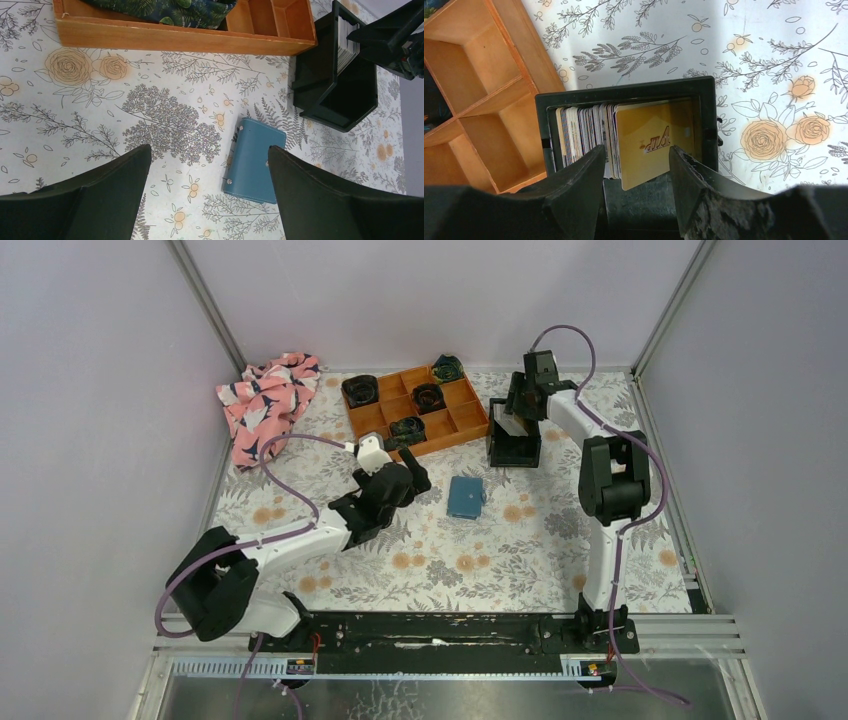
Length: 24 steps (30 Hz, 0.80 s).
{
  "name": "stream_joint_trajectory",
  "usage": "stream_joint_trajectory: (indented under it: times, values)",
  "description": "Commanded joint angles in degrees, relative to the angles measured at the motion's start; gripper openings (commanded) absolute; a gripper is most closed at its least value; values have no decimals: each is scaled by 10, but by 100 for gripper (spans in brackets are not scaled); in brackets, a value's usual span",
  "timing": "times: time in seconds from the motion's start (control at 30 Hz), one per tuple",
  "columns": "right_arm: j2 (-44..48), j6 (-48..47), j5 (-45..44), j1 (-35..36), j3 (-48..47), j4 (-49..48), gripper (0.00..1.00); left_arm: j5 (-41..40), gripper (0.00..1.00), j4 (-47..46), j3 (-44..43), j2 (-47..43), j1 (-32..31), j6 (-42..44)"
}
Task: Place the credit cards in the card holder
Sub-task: Pick up the credit card from the storage box.
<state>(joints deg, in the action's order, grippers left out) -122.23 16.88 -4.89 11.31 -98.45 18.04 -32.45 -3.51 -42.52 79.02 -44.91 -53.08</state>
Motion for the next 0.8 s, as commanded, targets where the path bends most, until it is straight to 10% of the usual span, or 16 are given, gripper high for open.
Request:
stream_joint_trajectory:
  times: [0.0, 0.77]
  values:
    - [-14, 0, 32, -6, -33, 16, 57, 4, 93, -33, -11, 8, 6, 11]
    - [20, 40, 142, -6, -17, 5, 37, 25, 93, -43, -6, 2, 11, 12]
